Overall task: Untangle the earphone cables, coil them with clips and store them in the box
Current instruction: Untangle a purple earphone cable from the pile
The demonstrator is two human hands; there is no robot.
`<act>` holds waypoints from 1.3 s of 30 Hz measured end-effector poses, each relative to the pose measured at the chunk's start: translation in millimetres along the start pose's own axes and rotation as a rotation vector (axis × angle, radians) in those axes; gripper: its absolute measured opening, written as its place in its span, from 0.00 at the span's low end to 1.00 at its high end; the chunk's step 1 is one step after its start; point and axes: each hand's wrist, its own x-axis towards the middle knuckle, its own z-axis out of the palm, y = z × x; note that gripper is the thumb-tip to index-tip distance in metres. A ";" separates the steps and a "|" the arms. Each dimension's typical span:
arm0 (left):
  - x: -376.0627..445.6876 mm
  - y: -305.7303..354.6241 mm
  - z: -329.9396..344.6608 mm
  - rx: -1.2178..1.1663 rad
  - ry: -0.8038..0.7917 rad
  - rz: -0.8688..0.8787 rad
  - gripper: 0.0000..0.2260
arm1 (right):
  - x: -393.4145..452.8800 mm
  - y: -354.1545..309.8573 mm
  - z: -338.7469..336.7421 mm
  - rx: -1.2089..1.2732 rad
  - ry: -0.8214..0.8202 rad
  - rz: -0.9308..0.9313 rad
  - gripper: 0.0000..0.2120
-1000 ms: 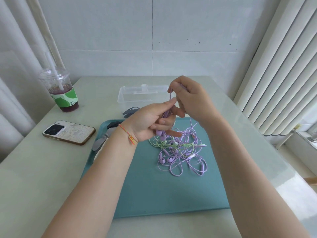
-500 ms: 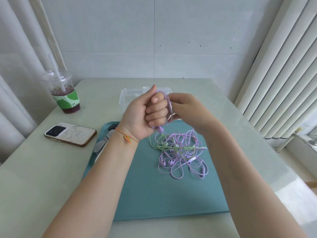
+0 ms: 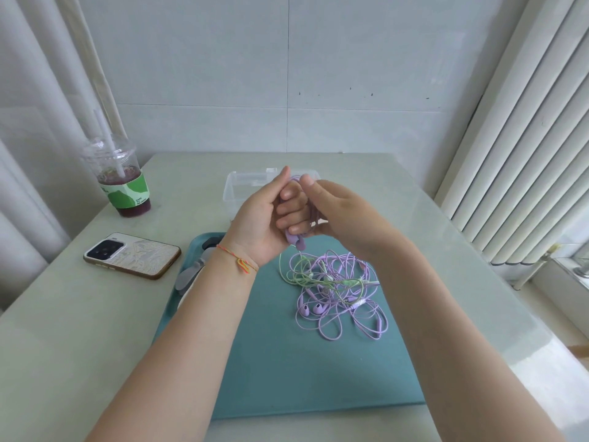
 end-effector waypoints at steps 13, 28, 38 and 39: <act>1.7 -4.9 7.9 0.301 0.284 0.044 0.21 | 17.4 16.3 10.2 -0.369 0.308 0.011 0.13; 8.5 -15.3 2.9 0.666 0.407 0.194 0.24 | 14.8 10.5 6.7 -0.335 0.417 -0.063 0.22; 6.8 -14.8 -2.5 0.604 0.447 0.178 0.23 | 14.1 12.2 2.8 -0.436 0.330 -0.108 0.14; 5.6 -13.7 -3.2 0.588 0.444 0.165 0.25 | 14.7 13.5 3.2 -0.460 0.319 -0.105 0.14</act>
